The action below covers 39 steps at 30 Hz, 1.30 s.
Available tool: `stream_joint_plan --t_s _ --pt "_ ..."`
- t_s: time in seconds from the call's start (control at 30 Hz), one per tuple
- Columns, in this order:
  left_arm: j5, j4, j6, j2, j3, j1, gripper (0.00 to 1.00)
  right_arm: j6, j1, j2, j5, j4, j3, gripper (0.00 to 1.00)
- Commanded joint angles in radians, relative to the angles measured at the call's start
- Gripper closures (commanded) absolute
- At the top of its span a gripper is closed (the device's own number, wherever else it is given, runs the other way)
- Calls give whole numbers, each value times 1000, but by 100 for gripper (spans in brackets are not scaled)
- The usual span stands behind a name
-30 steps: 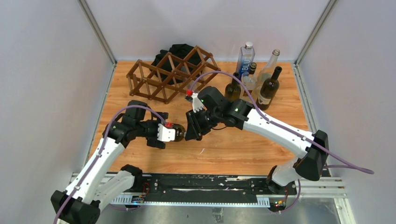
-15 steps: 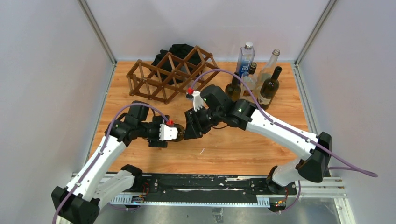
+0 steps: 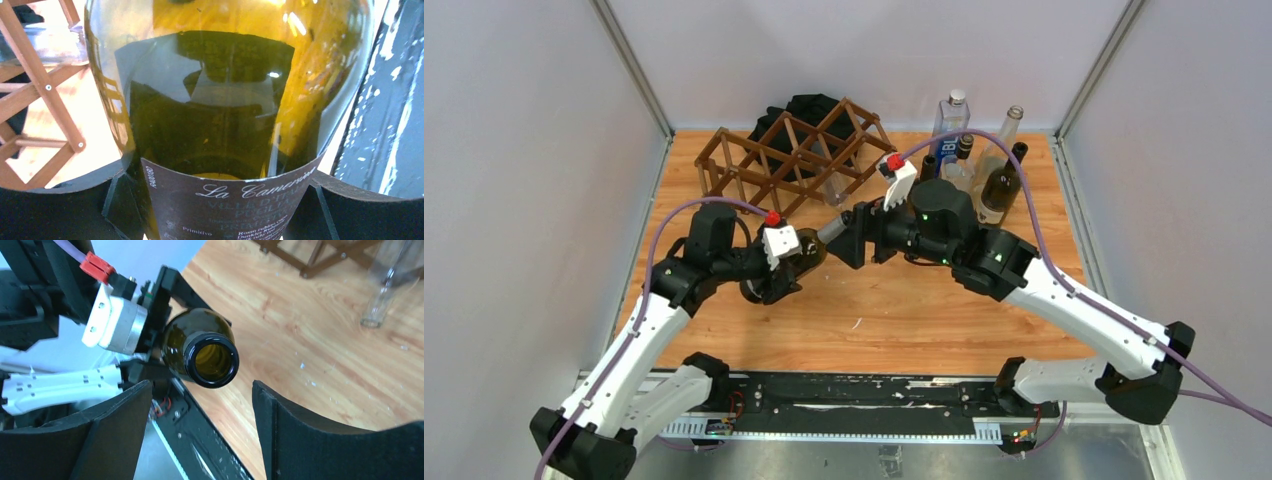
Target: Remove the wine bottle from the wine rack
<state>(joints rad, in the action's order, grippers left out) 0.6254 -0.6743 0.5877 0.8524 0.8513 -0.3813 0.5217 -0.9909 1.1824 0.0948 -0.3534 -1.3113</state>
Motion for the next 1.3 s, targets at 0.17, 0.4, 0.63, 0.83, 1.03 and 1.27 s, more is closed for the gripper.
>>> stream_joint_plan --t_s 0.17,0.4,0.63,0.83,1.03,1.27 --pt "108 126 -191 -4 65 -4 100 60 -3 116 -85 160 -60 31" --pt "112 126 -204 -28 34 -4 100 81 -3 183 -94 212 -105 50" --pt "34 116 -257 -34 5 -4 9 51 -5 187 -162 129 -111 100" --pt "-70 -32 -192 45 99 -3 0 -106 22 122 -336 -101 -132 100" --pt "-149 -215 -167 179 244 10 0 -173 170 3 -385 -219 -22 100" --pt "-198 -237 -201 268 350 59 0 -261 387 -46 -433 -243 37 100"
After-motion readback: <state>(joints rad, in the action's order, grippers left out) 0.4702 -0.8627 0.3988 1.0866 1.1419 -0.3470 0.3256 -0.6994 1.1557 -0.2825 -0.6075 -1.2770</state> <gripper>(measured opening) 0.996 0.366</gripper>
